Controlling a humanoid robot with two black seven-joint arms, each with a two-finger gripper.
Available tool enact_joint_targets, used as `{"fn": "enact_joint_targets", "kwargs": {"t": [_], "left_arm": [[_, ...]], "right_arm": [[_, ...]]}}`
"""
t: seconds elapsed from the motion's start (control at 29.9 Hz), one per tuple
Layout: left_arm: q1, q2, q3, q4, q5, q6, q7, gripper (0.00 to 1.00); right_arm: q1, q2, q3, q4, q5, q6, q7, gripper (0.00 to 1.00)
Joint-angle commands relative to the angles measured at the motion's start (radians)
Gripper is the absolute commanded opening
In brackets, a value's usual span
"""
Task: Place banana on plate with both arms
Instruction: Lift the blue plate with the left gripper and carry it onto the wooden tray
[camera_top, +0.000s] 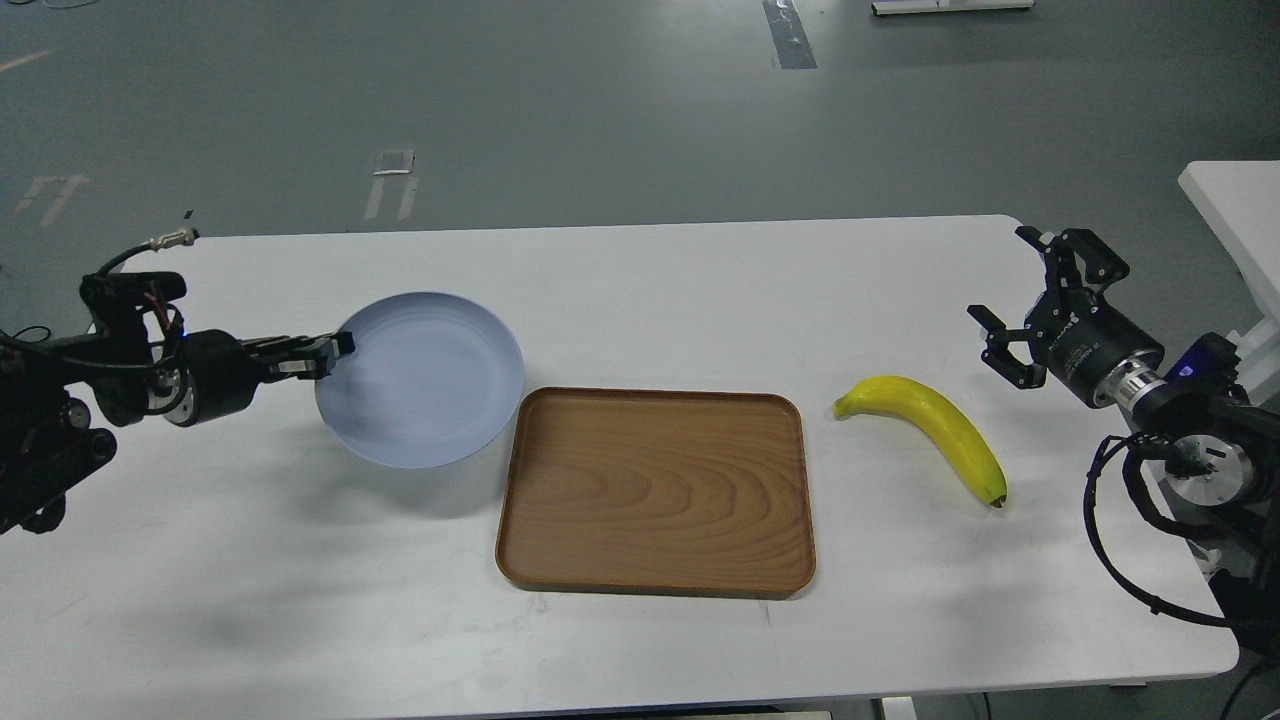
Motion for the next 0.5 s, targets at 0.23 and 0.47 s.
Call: {"fn": "enact_joint_targets", "kwargs": {"t": [0.23,0.47], "left_arm": [[-0.209,-0.184,0.094,-0.107,0.159,-0.074,0.0,0.0],[-0.237,-0.42,0.178,-0.017,0.159,-0.074,0.0,0.0]], "right_arm": [[0.005,0.0,0.0,-0.003,0.0,0.0,0.0,1.0],[-0.003,-0.006,0.0,-0.003,-0.001,0.0,0.0,1.0]]}}
